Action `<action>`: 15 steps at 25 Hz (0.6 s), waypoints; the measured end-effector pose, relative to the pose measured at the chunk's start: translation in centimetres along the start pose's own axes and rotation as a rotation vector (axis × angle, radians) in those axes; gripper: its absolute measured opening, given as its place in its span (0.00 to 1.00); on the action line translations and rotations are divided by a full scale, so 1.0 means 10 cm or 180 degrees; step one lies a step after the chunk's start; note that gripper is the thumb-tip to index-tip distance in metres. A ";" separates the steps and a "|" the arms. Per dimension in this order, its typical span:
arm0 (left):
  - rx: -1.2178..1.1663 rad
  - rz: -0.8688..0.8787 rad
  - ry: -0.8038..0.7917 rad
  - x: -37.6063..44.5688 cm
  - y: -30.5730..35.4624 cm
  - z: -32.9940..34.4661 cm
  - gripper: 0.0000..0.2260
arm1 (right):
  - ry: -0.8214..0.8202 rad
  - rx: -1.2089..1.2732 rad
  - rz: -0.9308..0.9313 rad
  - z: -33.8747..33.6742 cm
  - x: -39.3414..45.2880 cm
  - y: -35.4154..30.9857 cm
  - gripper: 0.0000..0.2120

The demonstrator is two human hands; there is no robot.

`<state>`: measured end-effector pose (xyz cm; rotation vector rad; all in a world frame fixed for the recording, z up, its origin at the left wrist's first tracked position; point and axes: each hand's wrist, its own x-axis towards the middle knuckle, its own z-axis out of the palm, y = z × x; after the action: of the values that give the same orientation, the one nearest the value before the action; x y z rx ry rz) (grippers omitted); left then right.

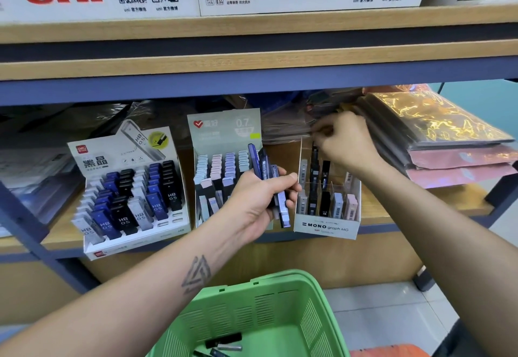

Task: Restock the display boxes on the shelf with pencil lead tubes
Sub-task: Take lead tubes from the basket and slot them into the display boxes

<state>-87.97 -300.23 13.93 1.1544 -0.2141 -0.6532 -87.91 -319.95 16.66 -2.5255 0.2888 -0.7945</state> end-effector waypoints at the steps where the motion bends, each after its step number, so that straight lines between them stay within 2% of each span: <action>1: -0.0055 0.0031 0.0035 -0.01 0.02 0.00 0.10 | -0.0370 0.0726 0.0126 -0.07 -0.08 -0.12 0.05; 3: -0.0127 0.0154 0.0194 -0.01 0.09 0.01 0.08 | -0.1141 0.1838 0.0462 -0.20 -0.26 -0.33 0.06; 5: -0.0128 0.0375 0.0447 0.00 0.16 0.01 0.04 | -0.1783 0.1983 0.0566 -0.27 -0.40 -0.46 0.15; 7: -0.0183 0.0580 0.0658 0.00 0.22 0.00 0.05 | -0.2231 0.1833 0.0526 -0.26 -0.50 -0.56 0.19; 9: -0.0280 0.0691 0.0755 0.00 0.23 -0.02 0.06 | -0.2331 0.1852 0.0488 -0.20 -0.56 -0.61 0.18; 12: -0.0252 0.0705 0.0883 0.03 0.20 -0.06 0.13 | -0.2177 0.1856 0.0485 -0.16 -0.55 -0.58 0.13; 15: 0.0194 0.0741 0.1046 0.07 0.18 -0.09 0.18 | -0.2099 0.1739 0.0515 -0.19 -0.52 -0.50 0.09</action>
<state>-86.29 -299.54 15.12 1.2549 -0.0866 -0.2478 -92.91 -314.63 18.03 -2.0588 0.0369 0.0533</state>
